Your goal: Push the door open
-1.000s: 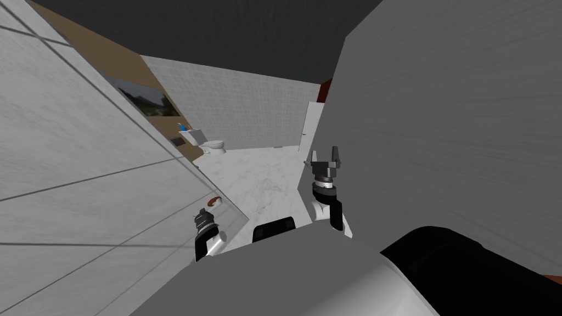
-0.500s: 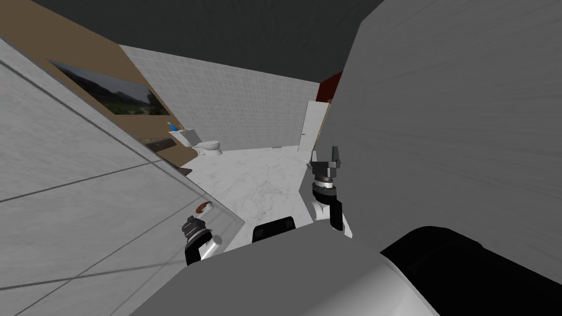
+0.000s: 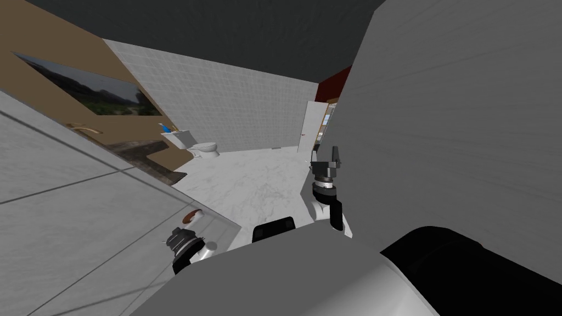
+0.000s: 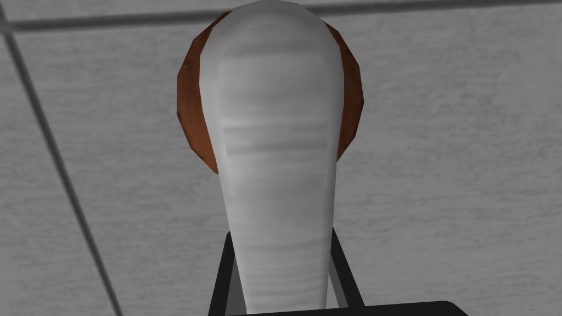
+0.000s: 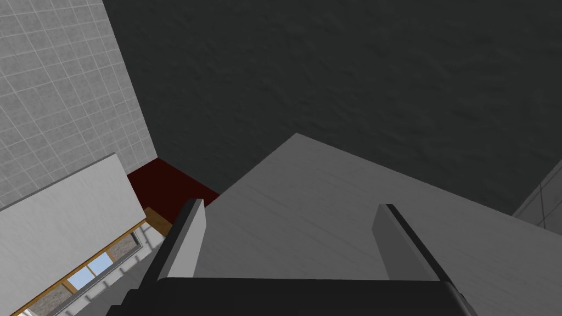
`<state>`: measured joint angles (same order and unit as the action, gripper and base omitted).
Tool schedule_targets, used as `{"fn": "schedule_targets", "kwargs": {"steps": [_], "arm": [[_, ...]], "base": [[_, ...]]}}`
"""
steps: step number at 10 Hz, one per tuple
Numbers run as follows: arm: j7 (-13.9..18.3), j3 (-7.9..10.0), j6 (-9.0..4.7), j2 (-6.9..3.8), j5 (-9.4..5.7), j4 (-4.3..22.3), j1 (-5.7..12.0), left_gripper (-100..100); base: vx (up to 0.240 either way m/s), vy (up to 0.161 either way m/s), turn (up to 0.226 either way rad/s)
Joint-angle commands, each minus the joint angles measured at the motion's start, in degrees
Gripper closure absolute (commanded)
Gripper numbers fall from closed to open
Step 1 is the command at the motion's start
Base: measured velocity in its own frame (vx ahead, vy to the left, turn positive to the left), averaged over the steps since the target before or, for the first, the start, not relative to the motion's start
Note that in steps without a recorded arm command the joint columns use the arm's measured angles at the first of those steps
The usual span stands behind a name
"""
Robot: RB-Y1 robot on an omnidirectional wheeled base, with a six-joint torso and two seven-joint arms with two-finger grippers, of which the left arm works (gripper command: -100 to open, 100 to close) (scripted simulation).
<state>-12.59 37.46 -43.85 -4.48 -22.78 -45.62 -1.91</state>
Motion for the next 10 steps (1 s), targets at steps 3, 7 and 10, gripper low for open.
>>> {"fn": "schedule_targets", "kwargs": {"steps": [3,7,10], "arm": [[-1.84,2.82,-0.90,0.07,-3.35,-1.05,-1.07,100],[-3.55,5.31,-1.06,1.04,-6.52,-2.10,-2.34,100],[-4.08,7.01,-1.21,0.61,-7.36,-1.97,-3.01,100]], "base": [[0.204,0.074,-0.041],[0.173,0.051,-0.024],[0.109,0.075,0.034]]}}
